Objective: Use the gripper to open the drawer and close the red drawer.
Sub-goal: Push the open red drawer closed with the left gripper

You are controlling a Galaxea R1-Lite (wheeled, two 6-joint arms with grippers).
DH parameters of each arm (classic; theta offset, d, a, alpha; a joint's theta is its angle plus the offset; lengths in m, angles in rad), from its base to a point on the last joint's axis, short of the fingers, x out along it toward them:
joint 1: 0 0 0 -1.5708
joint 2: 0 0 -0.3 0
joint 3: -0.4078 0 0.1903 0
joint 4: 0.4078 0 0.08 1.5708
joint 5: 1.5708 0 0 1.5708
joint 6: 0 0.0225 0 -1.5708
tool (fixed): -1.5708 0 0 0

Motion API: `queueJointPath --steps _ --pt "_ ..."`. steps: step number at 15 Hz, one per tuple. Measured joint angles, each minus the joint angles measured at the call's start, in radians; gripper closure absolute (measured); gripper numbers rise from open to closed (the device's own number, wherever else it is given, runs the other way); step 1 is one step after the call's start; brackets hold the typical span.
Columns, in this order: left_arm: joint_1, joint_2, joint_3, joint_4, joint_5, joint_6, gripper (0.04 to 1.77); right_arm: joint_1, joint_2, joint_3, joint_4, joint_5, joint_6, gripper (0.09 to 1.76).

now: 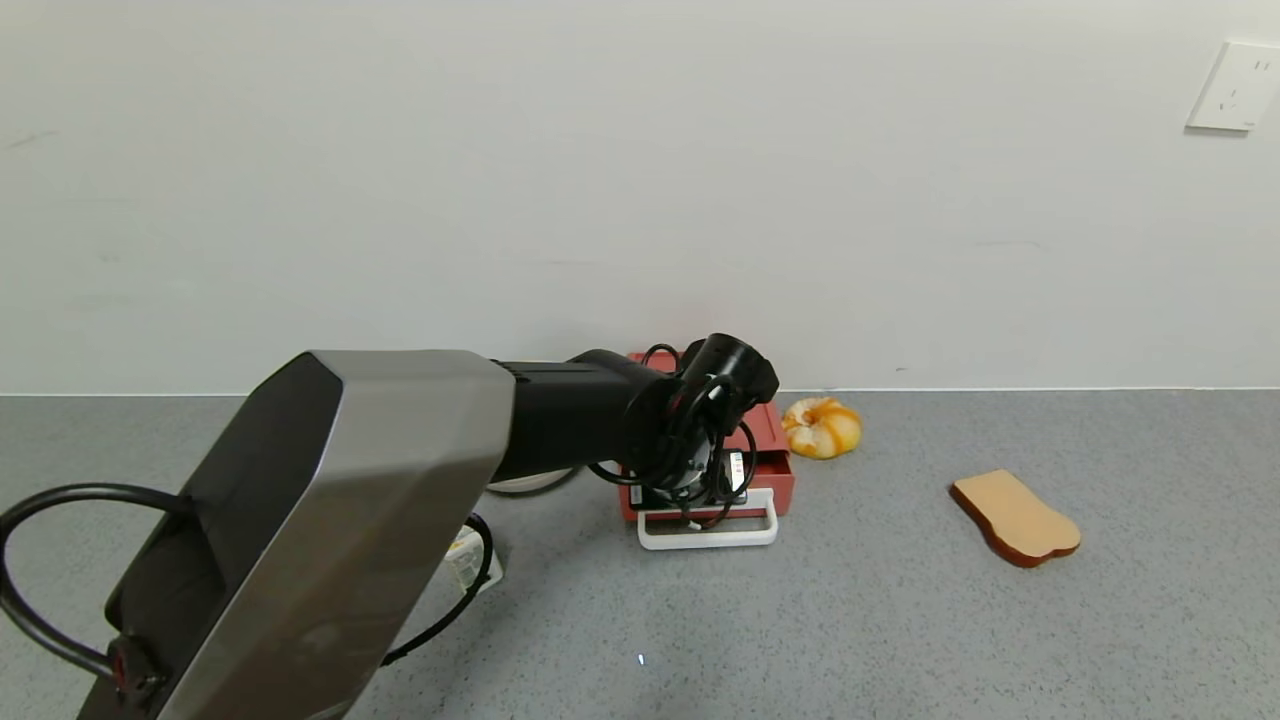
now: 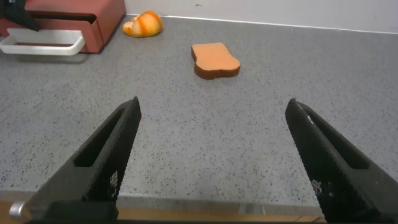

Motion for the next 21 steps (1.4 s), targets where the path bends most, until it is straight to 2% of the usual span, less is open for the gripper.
queueJointPath --steps 10,21 --pt "0.025 0.025 -0.004 -0.103 0.018 0.096 1.70 0.000 0.000 0.000 0.000 0.000 0.000 0.14" --pt "0.037 0.039 -0.004 -0.150 0.026 0.121 1.70 0.000 0.000 0.000 0.000 0.000 0.000 0.14"
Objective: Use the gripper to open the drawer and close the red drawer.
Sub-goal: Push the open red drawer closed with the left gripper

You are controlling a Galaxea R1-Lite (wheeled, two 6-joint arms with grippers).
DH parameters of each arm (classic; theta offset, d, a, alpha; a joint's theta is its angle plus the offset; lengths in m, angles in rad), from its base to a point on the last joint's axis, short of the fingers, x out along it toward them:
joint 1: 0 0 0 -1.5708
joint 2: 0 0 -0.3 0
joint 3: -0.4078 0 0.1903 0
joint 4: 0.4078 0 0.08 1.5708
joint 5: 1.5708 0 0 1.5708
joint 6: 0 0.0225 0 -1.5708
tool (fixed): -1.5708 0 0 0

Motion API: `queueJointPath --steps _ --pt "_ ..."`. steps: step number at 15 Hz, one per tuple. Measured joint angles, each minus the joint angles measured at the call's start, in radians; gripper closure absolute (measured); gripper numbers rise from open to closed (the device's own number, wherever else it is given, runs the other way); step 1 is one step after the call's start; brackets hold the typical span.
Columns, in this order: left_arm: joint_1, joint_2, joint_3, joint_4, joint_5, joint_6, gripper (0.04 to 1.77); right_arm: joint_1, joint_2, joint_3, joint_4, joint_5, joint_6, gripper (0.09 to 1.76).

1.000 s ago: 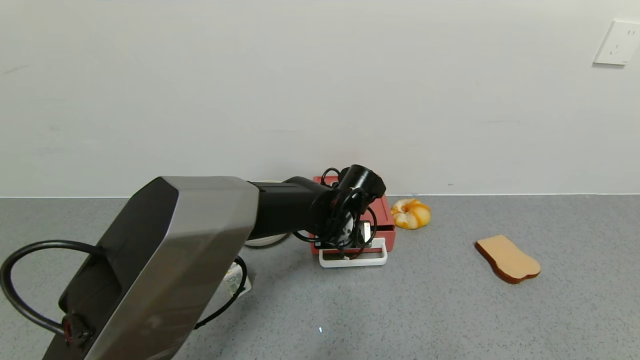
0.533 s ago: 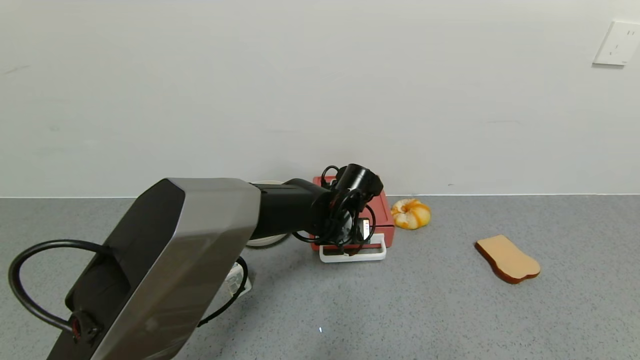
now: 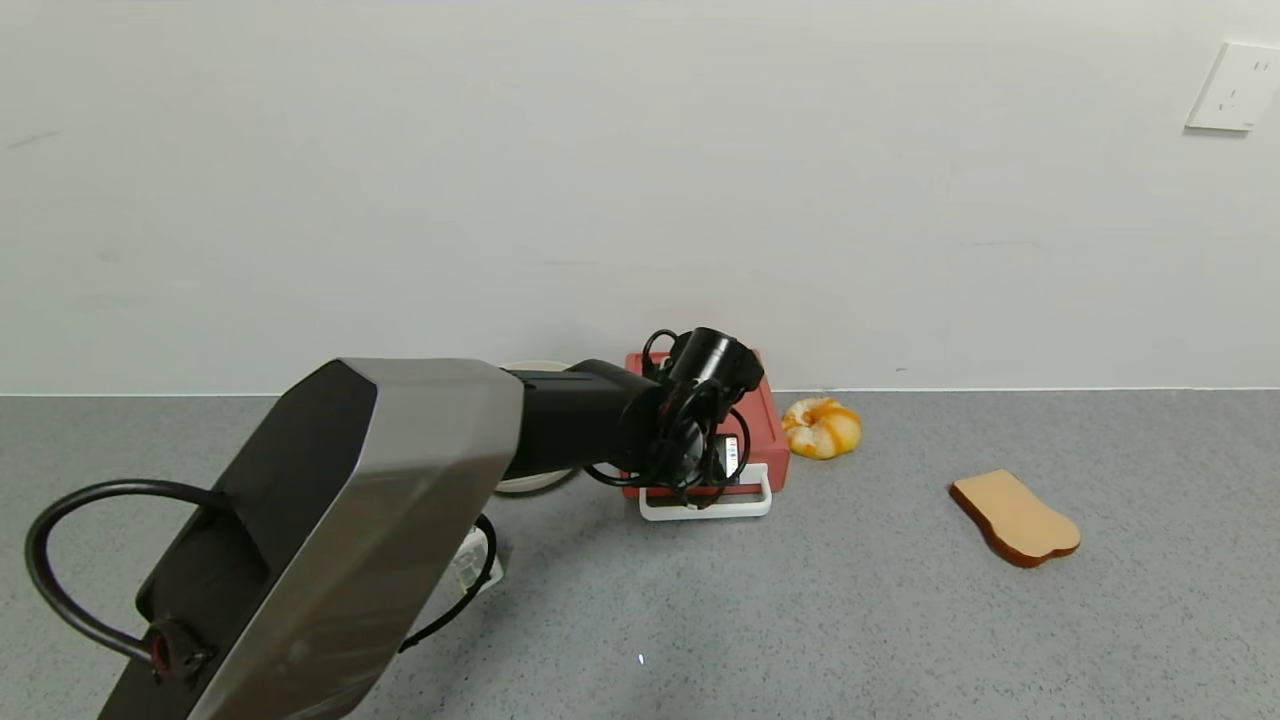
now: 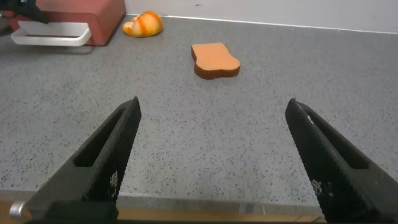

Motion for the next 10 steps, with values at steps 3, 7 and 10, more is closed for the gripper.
queueJointPath --steps 3,7,10 --pt "0.001 0.001 0.000 -0.007 0.004 0.008 1.70 0.000 0.000 0.000 0.000 0.000 0.000 0.14" --pt "0.001 0.005 0.000 -0.014 0.004 0.011 1.70 0.000 0.000 0.000 0.000 0.000 0.000 0.14" --pt "0.002 0.001 0.001 0.006 0.005 0.010 1.70 0.000 0.000 0.000 0.000 0.000 0.000 0.14"
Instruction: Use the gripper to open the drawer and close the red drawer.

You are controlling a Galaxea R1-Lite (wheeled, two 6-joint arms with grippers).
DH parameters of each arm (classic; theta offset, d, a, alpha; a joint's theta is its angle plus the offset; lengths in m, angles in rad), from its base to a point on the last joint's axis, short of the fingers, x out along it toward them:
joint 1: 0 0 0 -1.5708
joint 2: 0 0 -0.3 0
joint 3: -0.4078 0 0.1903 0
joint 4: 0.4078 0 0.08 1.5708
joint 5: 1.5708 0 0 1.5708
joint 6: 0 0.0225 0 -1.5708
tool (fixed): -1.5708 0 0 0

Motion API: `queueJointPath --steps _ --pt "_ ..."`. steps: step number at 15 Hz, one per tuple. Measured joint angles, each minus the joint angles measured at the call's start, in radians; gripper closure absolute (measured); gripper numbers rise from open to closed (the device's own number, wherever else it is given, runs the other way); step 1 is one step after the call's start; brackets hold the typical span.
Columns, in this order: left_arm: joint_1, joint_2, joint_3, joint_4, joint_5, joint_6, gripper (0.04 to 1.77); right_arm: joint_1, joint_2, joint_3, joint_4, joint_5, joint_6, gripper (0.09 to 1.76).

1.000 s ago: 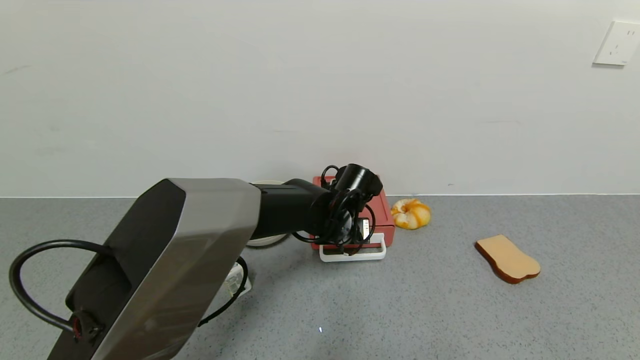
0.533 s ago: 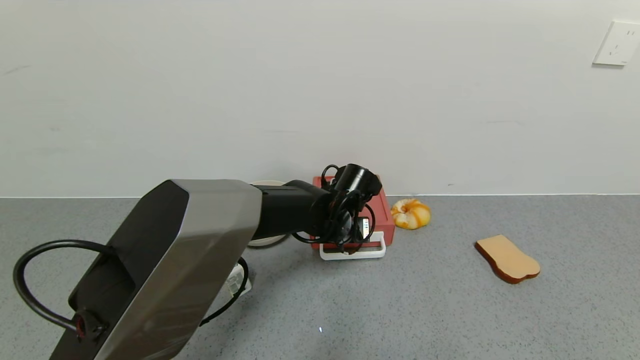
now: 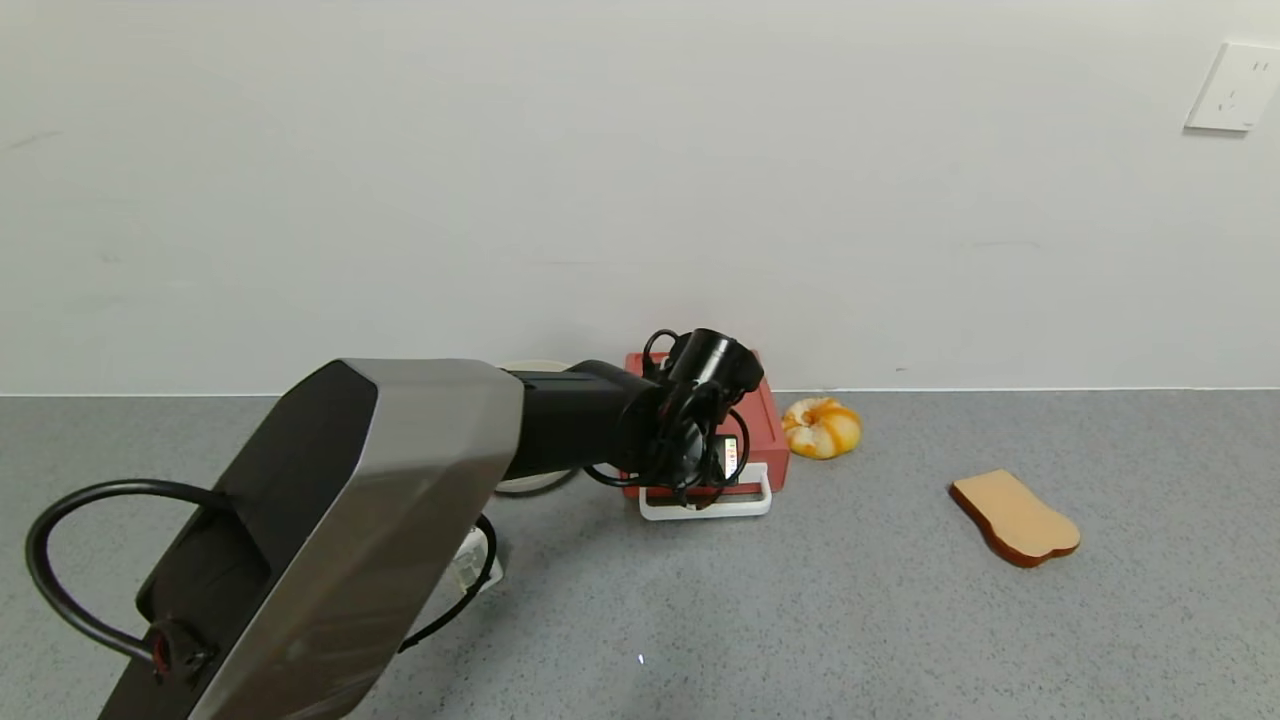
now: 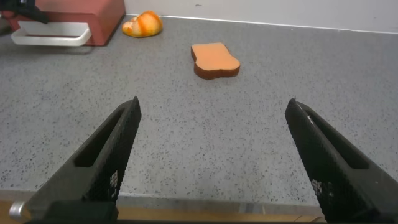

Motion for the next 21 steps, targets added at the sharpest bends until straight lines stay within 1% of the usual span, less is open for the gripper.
queueJointPath --steps 2,5,10,13,14,16,18,19,21 --pt "-0.001 -0.014 0.003 0.065 -0.005 -0.002 1.70 0.000 0.000 0.000 0.000 0.000 0.000 0.14" --pt "-0.015 -0.061 0.002 0.193 -0.016 -0.005 1.70 0.000 0.000 0.000 0.000 0.000 0.000 0.14" --pt "-0.033 -0.196 0.008 0.395 -0.020 0.011 1.70 0.000 0.000 0.000 0.000 0.000 0.000 0.14" --pt "-0.035 -0.281 0.013 0.481 -0.027 0.014 1.70 0.000 0.000 0.000 0.000 0.000 0.000 0.14" --pt "-0.036 -0.312 0.019 0.499 -0.042 0.019 1.70 0.000 0.000 0.000 0.000 0.000 0.000 0.14" --pt "-0.033 -0.379 0.045 0.505 -0.103 0.042 1.70 0.000 0.000 0.000 0.000 0.000 0.000 0.14" --pt "-0.029 -0.457 0.095 0.487 -0.158 0.076 1.70 0.000 0.000 0.000 0.000 0.000 0.000 0.14" --pt "-0.026 -0.495 0.131 0.461 -0.180 0.095 1.70 0.000 0.000 0.000 0.000 0.000 0.000 0.14" --pt "-0.020 -0.576 0.229 0.374 -0.222 0.140 1.70 0.000 0.000 0.000 0.000 0.000 0.000 0.14"
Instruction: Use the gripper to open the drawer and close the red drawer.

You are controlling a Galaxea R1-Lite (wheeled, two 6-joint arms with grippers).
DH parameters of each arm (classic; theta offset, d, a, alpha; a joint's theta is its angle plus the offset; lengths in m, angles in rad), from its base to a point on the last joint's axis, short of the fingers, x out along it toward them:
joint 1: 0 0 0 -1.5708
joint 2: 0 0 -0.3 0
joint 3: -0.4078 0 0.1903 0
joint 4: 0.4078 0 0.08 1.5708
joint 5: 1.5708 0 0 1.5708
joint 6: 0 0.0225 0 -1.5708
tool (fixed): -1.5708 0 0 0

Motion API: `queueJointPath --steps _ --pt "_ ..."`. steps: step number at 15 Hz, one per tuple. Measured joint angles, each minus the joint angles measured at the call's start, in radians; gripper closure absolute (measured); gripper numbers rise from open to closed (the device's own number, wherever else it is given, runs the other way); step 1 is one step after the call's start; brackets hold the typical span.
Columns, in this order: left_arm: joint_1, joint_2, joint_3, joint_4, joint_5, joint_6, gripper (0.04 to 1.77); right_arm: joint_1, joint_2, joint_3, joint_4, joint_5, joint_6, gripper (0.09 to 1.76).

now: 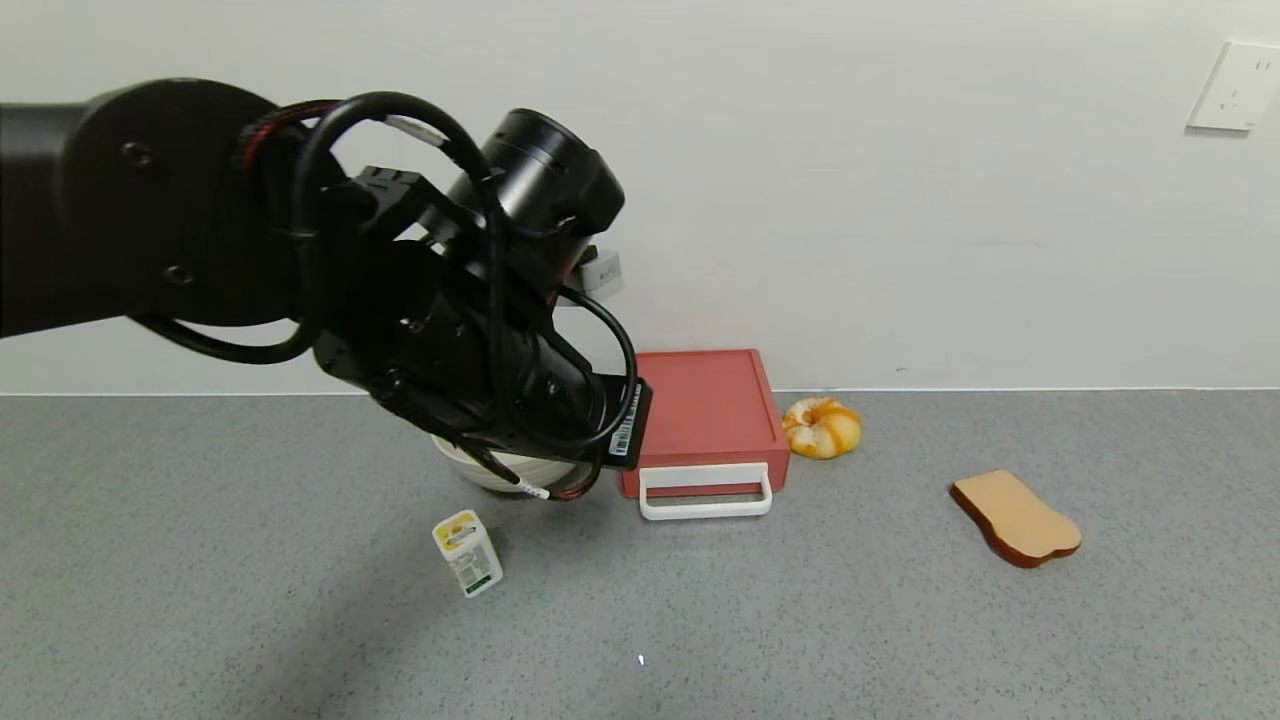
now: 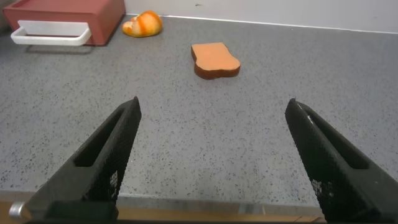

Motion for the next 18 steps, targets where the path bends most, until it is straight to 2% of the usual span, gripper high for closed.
queueJointPath --steps 3,7,10,11,14,18 --pt "0.013 -0.119 0.170 -0.175 -0.045 0.055 1.70 0.000 0.000 0.000 0.000 0.000 0.000 0.14" --pt "0.050 -0.269 0.363 -0.350 -0.120 0.127 1.70 0.000 0.000 0.000 0.000 0.000 0.000 0.14" --pt "0.070 -0.356 0.487 -0.481 -0.143 0.161 1.70 0.000 0.000 0.000 0.000 0.000 0.000 0.14" --pt "0.074 -0.377 0.512 -0.496 -0.146 0.163 1.60 0.000 0.000 0.000 0.000 0.000 0.000 0.14" --pt "0.085 -0.426 0.546 -0.499 -0.147 0.160 1.12 0.000 0.000 0.000 0.000 0.000 0.000 0.14" --pt "0.099 -0.488 0.591 -0.502 -0.156 0.191 0.71 0.000 0.000 0.000 0.000 0.000 0.000 0.14"
